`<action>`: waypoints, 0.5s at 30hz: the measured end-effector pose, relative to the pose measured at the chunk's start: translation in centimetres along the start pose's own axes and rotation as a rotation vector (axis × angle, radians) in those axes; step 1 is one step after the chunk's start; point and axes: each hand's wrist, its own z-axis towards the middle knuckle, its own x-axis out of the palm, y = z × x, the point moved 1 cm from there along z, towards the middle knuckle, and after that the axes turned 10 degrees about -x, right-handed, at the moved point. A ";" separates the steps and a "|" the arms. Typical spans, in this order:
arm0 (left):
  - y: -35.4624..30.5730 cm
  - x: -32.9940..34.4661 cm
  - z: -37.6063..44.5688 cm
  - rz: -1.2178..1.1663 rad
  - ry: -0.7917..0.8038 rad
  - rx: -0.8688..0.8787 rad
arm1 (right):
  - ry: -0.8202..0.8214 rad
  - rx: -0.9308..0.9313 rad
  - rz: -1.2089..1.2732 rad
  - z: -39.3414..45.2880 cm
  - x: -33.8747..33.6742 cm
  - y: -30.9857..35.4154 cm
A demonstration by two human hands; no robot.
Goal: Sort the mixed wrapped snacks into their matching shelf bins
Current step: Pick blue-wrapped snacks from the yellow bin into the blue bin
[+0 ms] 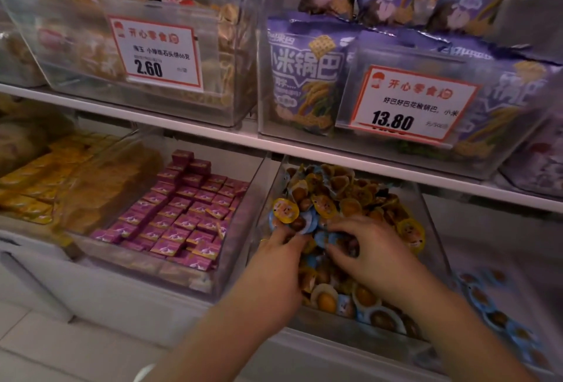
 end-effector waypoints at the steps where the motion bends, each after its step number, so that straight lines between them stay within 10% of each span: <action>1: 0.0 0.0 0.0 -0.028 -0.026 -0.004 | 0.002 0.023 -0.007 -0.1 -0.4 -0.4; 15: -1.5 -0.3 0.6 -0.636 -0.285 -0.090 | 0.169 -0.047 0.017 -1.8 0.0 -1.0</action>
